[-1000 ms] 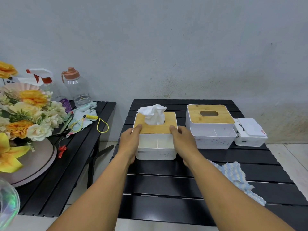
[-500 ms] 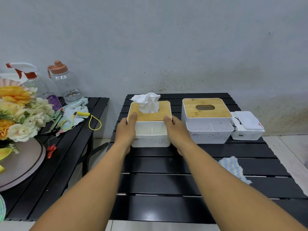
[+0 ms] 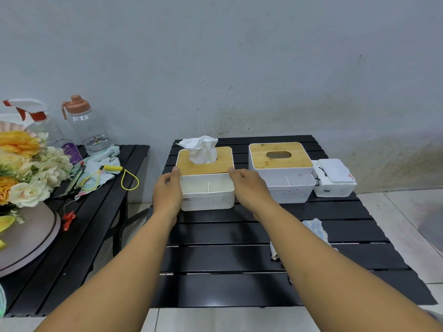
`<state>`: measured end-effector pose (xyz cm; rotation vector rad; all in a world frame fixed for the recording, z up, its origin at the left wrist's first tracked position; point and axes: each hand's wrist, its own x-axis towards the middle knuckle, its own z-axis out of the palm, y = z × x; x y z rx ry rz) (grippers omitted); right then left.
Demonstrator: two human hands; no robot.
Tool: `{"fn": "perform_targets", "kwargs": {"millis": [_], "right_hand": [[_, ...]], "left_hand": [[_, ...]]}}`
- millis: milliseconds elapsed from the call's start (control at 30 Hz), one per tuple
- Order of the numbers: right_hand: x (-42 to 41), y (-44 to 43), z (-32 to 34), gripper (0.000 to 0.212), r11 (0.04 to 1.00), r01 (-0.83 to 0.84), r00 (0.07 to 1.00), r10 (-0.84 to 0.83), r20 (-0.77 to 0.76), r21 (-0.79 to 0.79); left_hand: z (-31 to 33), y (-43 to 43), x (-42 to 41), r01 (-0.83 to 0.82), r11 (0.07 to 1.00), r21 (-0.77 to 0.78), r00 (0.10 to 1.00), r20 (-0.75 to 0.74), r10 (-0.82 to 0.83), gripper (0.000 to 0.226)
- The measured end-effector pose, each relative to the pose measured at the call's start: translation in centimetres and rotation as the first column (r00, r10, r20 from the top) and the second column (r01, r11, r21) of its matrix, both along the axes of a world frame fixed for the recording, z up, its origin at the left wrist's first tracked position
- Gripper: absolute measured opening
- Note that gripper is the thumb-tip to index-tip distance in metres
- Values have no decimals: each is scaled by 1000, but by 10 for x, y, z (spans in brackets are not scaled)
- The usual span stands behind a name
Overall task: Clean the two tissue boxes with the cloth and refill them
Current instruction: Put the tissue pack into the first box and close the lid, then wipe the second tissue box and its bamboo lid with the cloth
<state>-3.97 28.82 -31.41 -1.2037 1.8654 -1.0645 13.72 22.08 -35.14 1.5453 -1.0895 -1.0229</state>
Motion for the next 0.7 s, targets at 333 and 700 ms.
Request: {"fn": "perform_targets", "kwargs": {"millis": [333, 700], "right_hand": [[-41, 72, 23, 26, 994, 86, 991, -92, -96, -66], [-111, 123, 7, 17, 941, 338, 930, -337, -149, -17]], "left_hand": [[21, 64, 3, 8, 981, -194, 922, 382, 68, 16], [53, 80, -127, 756, 651, 71, 357, 788, -501, 40]]}}
